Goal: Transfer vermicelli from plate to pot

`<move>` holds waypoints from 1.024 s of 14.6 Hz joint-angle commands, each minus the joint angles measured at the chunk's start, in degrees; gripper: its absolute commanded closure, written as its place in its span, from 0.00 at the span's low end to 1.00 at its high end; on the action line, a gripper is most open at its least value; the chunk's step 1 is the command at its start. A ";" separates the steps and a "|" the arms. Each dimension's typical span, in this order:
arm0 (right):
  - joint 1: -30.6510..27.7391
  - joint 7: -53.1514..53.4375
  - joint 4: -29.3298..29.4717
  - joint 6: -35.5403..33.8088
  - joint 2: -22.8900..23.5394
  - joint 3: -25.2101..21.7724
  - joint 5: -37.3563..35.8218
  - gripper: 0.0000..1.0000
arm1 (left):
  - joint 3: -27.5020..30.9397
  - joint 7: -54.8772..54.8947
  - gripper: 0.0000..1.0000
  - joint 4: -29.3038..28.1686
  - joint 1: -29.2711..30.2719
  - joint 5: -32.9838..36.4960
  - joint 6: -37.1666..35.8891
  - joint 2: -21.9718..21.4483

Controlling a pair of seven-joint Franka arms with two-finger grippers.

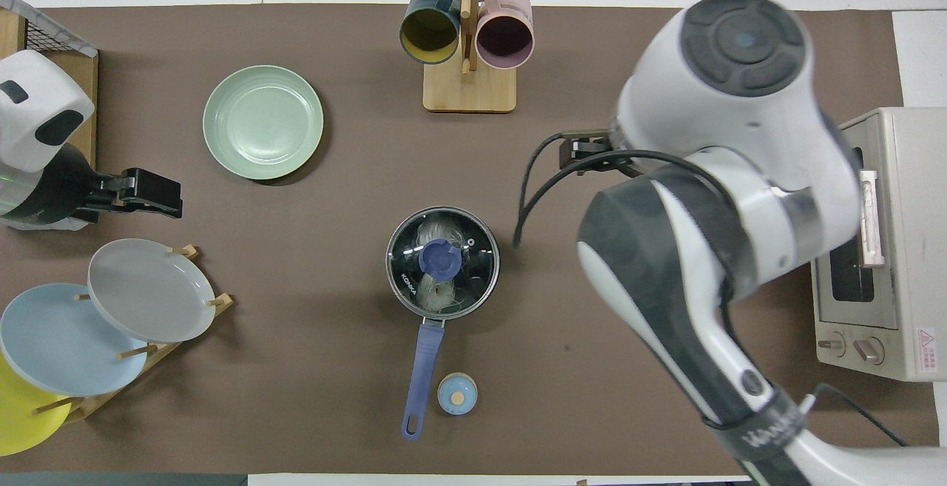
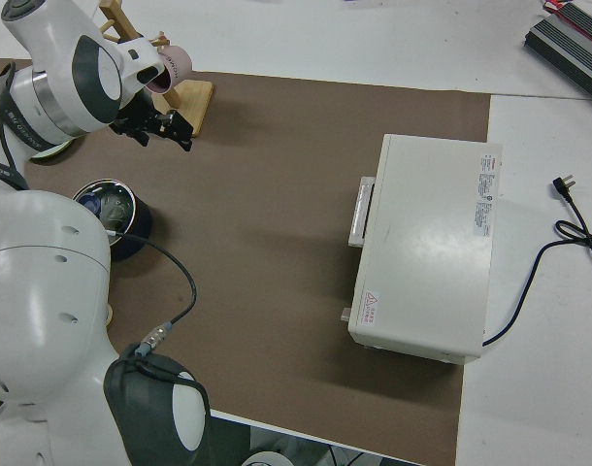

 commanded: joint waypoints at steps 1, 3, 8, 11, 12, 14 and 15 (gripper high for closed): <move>-5.01 -5.71 3.88 -9.93 -3.56 0.67 1.26 0.00 | 0.27 0.40 0.00 -0.45 0.19 1.13 -0.73 -1.32; -9.31 -9.74 3.72 -13.03 -6.73 0.58 3.27 0.00 | 0.27 0.13 0.00 -0.54 0.20 1.13 -0.38 -1.32; -13.63 -20.57 -4.99 -12.69 -13.51 -2.58 3.99 0.00 | 0.18 -0.13 0.00 -0.63 0.11 1.13 -0.47 -1.32; -14.87 -21.02 -4.99 -11.72 -13.16 -2.76 3.29 0.00 | 0.18 -0.13 0.00 -0.72 0.28 1.13 -0.29 -1.50; -14.87 -21.19 -4.55 -11.81 -12.81 -2.93 3.02 0.00 | 0.18 -0.13 0.00 -0.72 0.29 1.13 -0.29 -1.50; -14.78 -21.81 -3.15 -12.59 -11.58 -3.46 2.76 0.00 | 0.27 -0.04 0.00 -0.72 0.29 1.13 -0.20 -1.50; -14.61 -21.90 -3.05 -13.64 -11.58 -3.64 3.11 0.00 | 0.27 -0.04 0.00 -0.72 0.29 1.13 -0.20 -1.50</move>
